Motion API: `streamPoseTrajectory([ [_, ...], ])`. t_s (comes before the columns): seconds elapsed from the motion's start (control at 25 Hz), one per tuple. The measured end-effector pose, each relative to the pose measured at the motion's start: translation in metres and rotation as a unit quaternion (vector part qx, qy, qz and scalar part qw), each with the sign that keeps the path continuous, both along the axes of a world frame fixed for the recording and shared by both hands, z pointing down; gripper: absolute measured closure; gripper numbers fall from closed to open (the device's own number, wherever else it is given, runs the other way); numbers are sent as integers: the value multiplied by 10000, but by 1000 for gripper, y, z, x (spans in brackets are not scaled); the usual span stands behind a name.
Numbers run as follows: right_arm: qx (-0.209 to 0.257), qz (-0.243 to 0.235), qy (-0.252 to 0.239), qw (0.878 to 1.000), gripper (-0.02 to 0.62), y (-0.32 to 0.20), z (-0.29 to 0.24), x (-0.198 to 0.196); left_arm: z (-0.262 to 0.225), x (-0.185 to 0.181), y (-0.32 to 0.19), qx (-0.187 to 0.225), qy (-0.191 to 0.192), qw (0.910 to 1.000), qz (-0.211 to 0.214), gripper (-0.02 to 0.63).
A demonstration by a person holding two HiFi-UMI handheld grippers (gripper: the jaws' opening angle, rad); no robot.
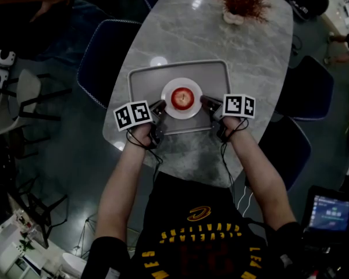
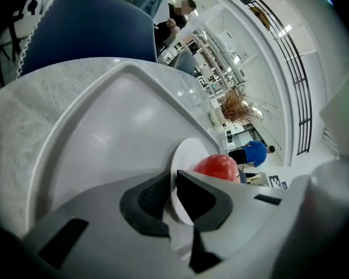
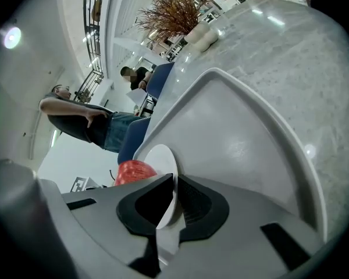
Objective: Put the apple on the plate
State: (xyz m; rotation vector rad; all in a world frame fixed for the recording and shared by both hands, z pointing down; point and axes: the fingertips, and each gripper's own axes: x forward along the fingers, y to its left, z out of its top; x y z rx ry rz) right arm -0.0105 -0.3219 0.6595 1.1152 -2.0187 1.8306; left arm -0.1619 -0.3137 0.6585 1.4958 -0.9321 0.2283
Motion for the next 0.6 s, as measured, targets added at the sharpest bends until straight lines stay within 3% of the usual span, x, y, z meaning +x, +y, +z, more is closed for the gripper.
streamPoseTrajectory([
  [0.16, 205, -206, 370, 9989, 568, -1, -1, 1, -1, 1, -1, 145, -364, 9991, 179, 580],
  [0.28, 531, -615, 1052, 9911, 568, -2, -2, 1, -1, -1, -2, 416, -1031, 9926, 493, 558],
  [0.44, 1205, -1108, 1968, 9667, 568, -6, -11, 7, -9, -4, -7, 1016, -1908, 9730, 806, 554],
  [0.6, 2246, -1101, 2522, 9348, 568, -17, -43, 20, -35, -8, -10, 1649, -2209, 9584, 735, 554],
])
